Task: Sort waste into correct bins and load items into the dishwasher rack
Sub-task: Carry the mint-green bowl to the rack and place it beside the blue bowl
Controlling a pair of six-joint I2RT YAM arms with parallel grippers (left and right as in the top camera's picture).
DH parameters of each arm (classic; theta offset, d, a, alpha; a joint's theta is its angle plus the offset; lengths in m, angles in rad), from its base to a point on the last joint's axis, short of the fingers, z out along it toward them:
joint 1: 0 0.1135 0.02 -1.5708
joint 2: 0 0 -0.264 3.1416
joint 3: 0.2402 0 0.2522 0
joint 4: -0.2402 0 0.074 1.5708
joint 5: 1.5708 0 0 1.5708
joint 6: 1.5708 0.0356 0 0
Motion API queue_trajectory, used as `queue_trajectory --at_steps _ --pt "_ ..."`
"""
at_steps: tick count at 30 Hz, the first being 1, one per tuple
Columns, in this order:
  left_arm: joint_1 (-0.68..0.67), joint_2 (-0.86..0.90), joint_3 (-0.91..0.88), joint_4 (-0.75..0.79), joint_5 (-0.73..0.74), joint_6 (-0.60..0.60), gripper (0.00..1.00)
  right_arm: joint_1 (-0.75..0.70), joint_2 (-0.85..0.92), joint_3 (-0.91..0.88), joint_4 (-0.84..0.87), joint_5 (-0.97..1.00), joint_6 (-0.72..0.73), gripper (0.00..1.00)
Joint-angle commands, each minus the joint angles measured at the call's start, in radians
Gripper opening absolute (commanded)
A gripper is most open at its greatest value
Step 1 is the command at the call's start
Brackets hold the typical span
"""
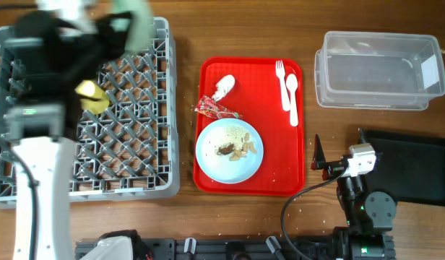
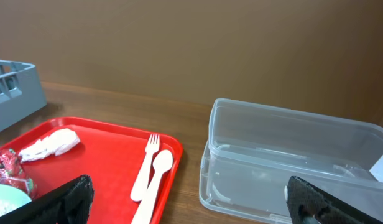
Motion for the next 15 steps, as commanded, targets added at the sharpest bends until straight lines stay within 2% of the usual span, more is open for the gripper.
queue_trajectory --at_steps 1,3,6,8,12,15 --pt "0.309 0.113 -0.005 0.005 0.354 -0.163 0.04 0.004 -0.003 -0.001 0.003 0.012 -0.011 1.00" --pt "0.441 0.237 -0.005 0.080 0.492 -0.206 0.04 0.004 -0.004 -0.001 0.003 0.012 -0.011 1.00" --pt "0.534 0.395 -0.005 0.205 0.556 -0.286 0.04 0.004 -0.004 -0.001 0.003 0.012 -0.011 1.00" --pt "0.581 0.520 -0.005 0.352 0.630 -0.375 0.04 0.004 -0.004 -0.001 0.003 0.012 -0.011 1.00" --pt "0.618 0.668 -0.005 0.584 0.663 -0.521 0.04 0.004 -0.003 -0.001 0.003 0.012 -0.011 1.00" --pt "0.619 0.718 -0.005 0.687 0.663 -0.542 0.05 0.004 -0.003 -0.001 0.003 0.012 -0.011 1.00"
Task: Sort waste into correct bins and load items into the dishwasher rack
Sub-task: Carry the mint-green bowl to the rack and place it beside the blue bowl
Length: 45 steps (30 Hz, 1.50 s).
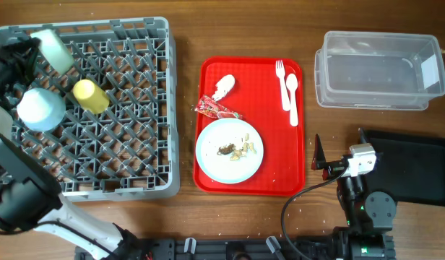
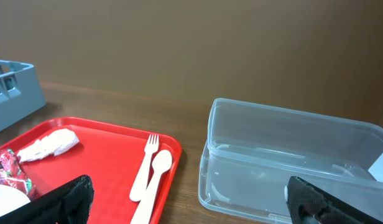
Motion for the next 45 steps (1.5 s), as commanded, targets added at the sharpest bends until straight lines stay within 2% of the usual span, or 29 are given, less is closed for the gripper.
queue_trajectory --at_steps 1,5,8,10,14,18,20,24,30,33,34,35,36,37,42,45 --pt "0.004 0.041 0.008 0.084 0.048 -0.070 0.06 0.004 -0.004 -0.001 0.004 0.009 -0.011 1.00" --pt "0.033 0.042 0.008 0.087 0.033 0.010 0.08 0.004 -0.004 -0.001 0.004 0.009 -0.011 1.00" --pt "0.076 0.042 0.008 0.075 0.035 0.009 0.05 0.004 -0.004 -0.001 0.004 0.009 -0.011 1.00" --pt "0.099 0.042 0.008 0.058 0.050 -0.033 0.04 0.004 -0.003 -0.001 0.004 0.009 -0.011 1.00" --pt "0.062 0.042 0.008 0.080 0.101 -0.082 0.04 0.004 -0.004 -0.001 0.004 0.009 -0.011 1.00" --pt "-0.035 0.042 0.008 0.135 0.094 -0.076 0.04 0.004 -0.004 -0.001 0.004 0.009 -0.011 1.00" --pt "-0.069 0.042 0.008 0.158 0.039 -0.069 0.04 0.004 -0.004 -0.001 0.004 0.009 -0.011 1.00" --pt "-0.053 0.047 0.008 0.142 -0.019 0.034 0.04 0.004 -0.004 -0.001 0.004 0.009 -0.011 1.00" --pt "0.007 0.122 0.008 0.120 -0.018 0.036 0.04 0.004 -0.004 -0.001 0.004 0.009 -0.011 1.00" --pt "0.057 0.157 0.008 0.093 -0.019 0.036 0.15 0.004 -0.004 -0.001 0.003 0.009 -0.011 1.00" --pt "0.077 0.157 0.008 0.086 -0.018 0.036 0.25 0.004 -0.004 -0.001 0.004 0.009 -0.011 1.00" --pt "0.119 0.151 0.008 0.114 0.020 0.035 0.44 0.004 -0.004 -0.001 0.004 0.009 -0.011 1.00" --pt "0.142 0.146 0.008 0.145 0.053 0.031 0.54 0.004 -0.004 -0.001 0.004 0.009 -0.011 1.00" --pt "0.166 0.137 0.008 0.179 0.091 0.015 0.55 0.004 -0.004 -0.001 0.004 0.009 -0.011 1.00" --pt "0.246 0.024 0.008 0.208 0.117 -0.106 0.55 0.004 -0.004 -0.001 0.004 0.009 -0.011 1.00" --pt "0.245 -0.087 0.008 0.186 0.109 -0.107 0.37 0.004 -0.003 -0.001 0.004 0.009 -0.011 1.00"
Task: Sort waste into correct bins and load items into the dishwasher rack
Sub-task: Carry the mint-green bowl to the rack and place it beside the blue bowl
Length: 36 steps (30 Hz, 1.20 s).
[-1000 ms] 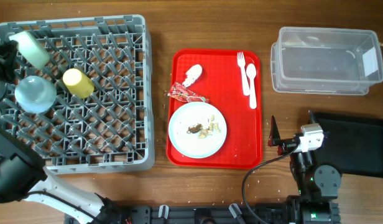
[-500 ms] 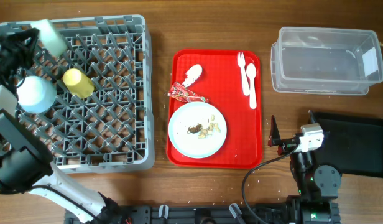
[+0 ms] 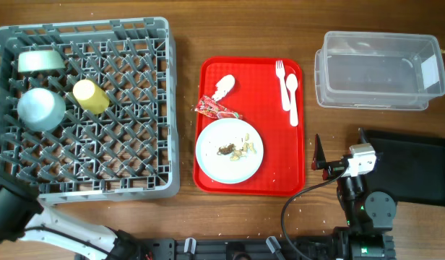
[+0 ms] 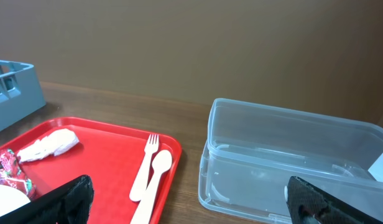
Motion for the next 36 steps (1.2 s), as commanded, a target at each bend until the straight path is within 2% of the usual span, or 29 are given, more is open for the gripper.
queue_trajectory --at_steps 1,2,3,5,6,8,10,12,13,14,20,23,27,30,32,33,36 --pt "-0.021 -0.171 0.008 -0.017 0.017 -0.023 0.30 0.004 -0.004 -0.001 0.004 0.009 -0.011 1.00" --pt "-0.045 -0.204 0.008 -0.017 0.003 -0.006 0.11 0.004 -0.004 -0.001 0.004 0.009 -0.011 1.00" --pt "-0.081 -0.226 0.008 -0.017 -0.015 0.034 0.04 0.004 -0.004 -0.001 0.004 0.009 -0.011 1.00" --pt "-0.154 -0.236 0.008 -0.050 -0.064 0.112 0.04 0.004 -0.003 -0.001 0.004 0.009 -0.011 1.00" --pt "-0.188 -0.236 0.008 -0.114 -0.122 0.156 0.04 0.004 -0.004 -0.001 0.004 0.009 -0.011 1.00" --pt "-0.272 -0.236 0.008 -0.389 -0.432 0.352 0.04 0.004 -0.004 -0.001 0.004 0.009 -0.011 1.00" --pt "-0.347 -0.236 0.008 -0.563 -0.774 0.515 0.04 0.004 -0.004 -0.001 0.004 0.009 -0.011 1.00" --pt "-0.418 -0.235 0.008 -0.632 -1.090 0.634 0.04 0.004 -0.004 -0.001 0.004 0.009 -0.011 1.00" --pt "-0.449 -0.232 0.008 -0.629 -1.193 0.692 0.04 0.004 -0.004 -0.001 0.004 0.009 -0.011 1.00" --pt "-0.463 -0.229 0.008 -0.618 -1.233 0.723 0.04 0.004 -0.004 -0.001 0.004 0.009 -0.011 1.00" --pt "-0.473 -0.165 0.007 -0.579 -1.262 0.800 0.04 0.004 -0.004 -0.001 0.004 0.009 -0.011 1.00" --pt "-0.459 -0.126 0.007 -0.661 -1.343 0.808 0.04 0.004 -0.004 -0.001 0.004 0.009 -0.011 1.00" --pt "-0.433 -0.127 0.007 -0.759 -1.343 0.807 0.04 0.004 -0.004 -0.001 0.004 0.009 -0.011 1.00" --pt "-0.399 -0.164 0.008 -0.881 -1.343 0.733 0.04 0.004 -0.003 -0.001 0.004 0.009 -0.011 1.00" --pt "-0.378 -0.241 0.008 -0.885 -1.336 0.653 0.04 0.004 -0.004 -0.001 0.004 0.009 -0.011 1.00" --pt "-0.377 -0.281 0.008 -0.861 -1.307 0.653 0.04 0.004 -0.004 -0.001 0.004 0.009 -0.011 1.00" --pt "-0.395 -0.389 0.008 -0.716 -1.081 0.653 0.04 0.004 -0.003 -0.001 0.004 0.009 -0.011 1.00"
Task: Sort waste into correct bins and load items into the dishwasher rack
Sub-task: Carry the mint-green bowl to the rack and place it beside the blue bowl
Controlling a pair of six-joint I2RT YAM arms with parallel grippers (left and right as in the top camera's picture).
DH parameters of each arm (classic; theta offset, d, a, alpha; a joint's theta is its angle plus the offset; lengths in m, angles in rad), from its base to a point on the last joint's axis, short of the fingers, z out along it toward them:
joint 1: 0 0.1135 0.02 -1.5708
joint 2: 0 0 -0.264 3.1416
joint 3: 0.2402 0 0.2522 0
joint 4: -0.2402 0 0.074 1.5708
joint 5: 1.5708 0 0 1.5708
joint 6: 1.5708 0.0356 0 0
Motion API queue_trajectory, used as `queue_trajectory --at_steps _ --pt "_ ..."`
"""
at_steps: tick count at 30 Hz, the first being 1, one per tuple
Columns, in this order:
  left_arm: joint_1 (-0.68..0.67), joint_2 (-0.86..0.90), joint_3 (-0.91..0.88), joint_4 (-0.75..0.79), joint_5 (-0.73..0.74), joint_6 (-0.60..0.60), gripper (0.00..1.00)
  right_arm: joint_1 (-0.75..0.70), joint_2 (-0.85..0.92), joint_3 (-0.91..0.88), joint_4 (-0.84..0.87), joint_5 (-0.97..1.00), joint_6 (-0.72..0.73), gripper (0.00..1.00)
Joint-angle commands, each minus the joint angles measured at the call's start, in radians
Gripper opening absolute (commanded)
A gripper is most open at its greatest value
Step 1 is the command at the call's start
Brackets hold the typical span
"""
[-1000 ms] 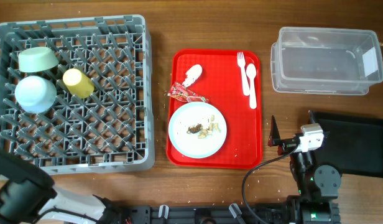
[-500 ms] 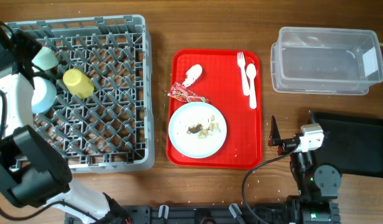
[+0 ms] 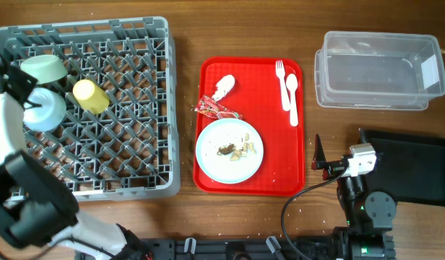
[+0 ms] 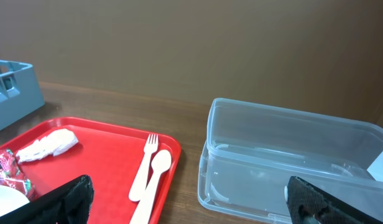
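The grey dishwasher rack (image 3: pixel 128 144) holds a pale green bowl (image 3: pixel 43 68), a light blue cup (image 3: pixel 43 112) and a yellow cup (image 3: pixel 90 96). My left gripper (image 3: pixel 16 85) is at the rack's left edge, between bowl and blue cup; its jaws are not clear. On the red tray (image 3: pixel 269 159) lie a white plate (image 3: pixel 229 149) with food scraps, a red wrapper (image 3: pixel 215 108), a crumpled napkin (image 3: pixel 223 87), and a white fork (image 3: pixel 282 83) and spoon (image 3: pixel 292 97). My right gripper (image 3: pixel 338 139) (image 4: pixel 191 205) stands wide open and empty, right of the tray.
A clear plastic bin (image 3: pixel 378 68) (image 4: pixel 291 168) stands at the back right. A black bin (image 3: pixel 417 166) lies at the right edge near my right arm. Bare wood runs between the rack and the tray.
My left arm, then out of the rack area, is now at the rack's left edge beside the bowl and blue cup. The bowl sits slightly lower and more upright. The right arm has not moved.
First my left arm was over the rack's left part with a pale green thing held high. Then it was at the far left, with bowl and blue cup in the rack. Then it was away, both lying in the rack. Now it is back beside them.
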Motion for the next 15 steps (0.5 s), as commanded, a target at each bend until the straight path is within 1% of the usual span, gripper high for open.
queue_trajectory --at_steps 1,3,7,11,15 --pt "-0.034 -0.141 0.009 0.156 0.245 -0.022 0.04 0.004 -0.003 -0.001 0.004 0.006 -0.011 1.00" --pt "-0.072 -0.119 0.009 0.227 0.235 -0.005 0.04 0.004 -0.004 -0.001 0.004 0.006 -0.011 1.00" --pt "-0.114 0.013 0.009 0.307 0.226 0.115 0.04 0.004 -0.004 -0.001 0.004 0.006 -0.011 1.00" --pt "-0.108 0.143 0.009 0.327 0.125 0.115 0.04 0.004 -0.004 -0.001 0.004 0.006 -0.011 1.00" --pt "-0.084 0.179 0.009 0.317 0.111 0.115 0.04 0.004 -0.004 -0.001 0.003 0.006 -0.011 1.00"
